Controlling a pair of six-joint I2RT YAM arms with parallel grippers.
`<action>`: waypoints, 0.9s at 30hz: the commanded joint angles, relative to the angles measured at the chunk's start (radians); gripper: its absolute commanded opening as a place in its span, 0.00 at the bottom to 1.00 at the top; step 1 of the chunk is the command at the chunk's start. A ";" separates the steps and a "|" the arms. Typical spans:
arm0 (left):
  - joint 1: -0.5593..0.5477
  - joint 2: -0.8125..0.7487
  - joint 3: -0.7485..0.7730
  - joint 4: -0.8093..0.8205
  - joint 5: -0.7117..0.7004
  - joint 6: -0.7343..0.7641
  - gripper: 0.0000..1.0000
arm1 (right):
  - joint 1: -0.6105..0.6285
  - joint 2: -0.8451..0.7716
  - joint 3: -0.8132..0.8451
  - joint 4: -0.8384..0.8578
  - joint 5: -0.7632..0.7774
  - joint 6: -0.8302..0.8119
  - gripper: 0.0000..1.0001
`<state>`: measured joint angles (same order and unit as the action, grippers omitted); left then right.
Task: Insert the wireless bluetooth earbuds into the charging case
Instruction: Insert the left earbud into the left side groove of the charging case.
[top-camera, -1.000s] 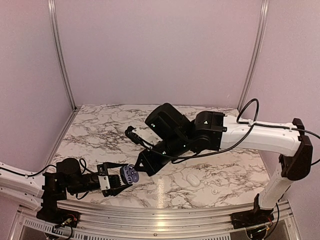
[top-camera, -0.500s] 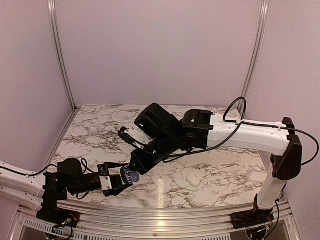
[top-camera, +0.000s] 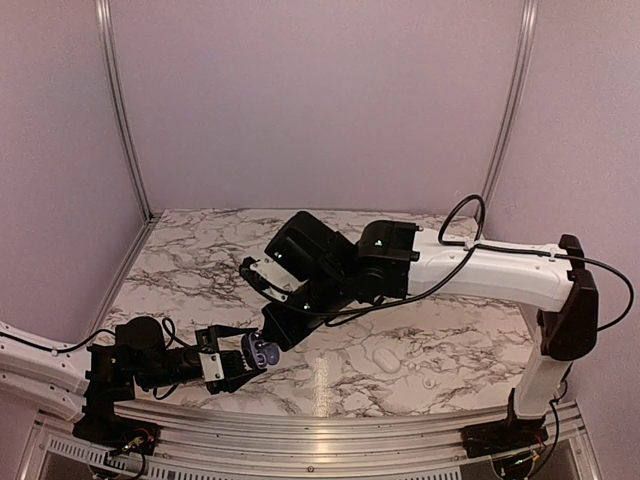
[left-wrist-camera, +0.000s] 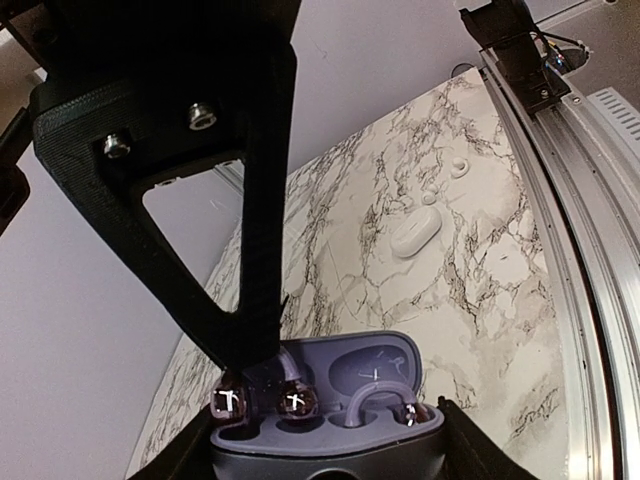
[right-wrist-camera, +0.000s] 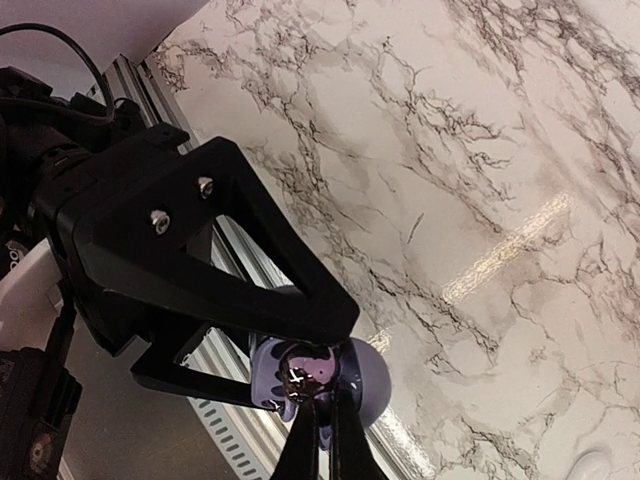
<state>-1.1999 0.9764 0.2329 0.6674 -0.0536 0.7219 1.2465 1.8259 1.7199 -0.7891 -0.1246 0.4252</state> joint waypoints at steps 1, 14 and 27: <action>-0.006 -0.004 0.036 0.012 -0.008 -0.004 0.23 | 0.004 0.024 0.050 -0.017 0.014 -0.003 0.00; -0.008 0.002 0.039 0.008 -0.012 -0.006 0.23 | 0.005 0.038 0.057 -0.001 0.001 -0.004 0.00; -0.008 0.018 0.051 0.003 -0.051 -0.015 0.22 | 0.019 0.037 0.041 0.035 -0.036 0.023 0.00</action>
<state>-1.2045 0.9848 0.2443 0.6582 -0.0822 0.7181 1.2499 1.8549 1.7363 -0.7841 -0.1371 0.4278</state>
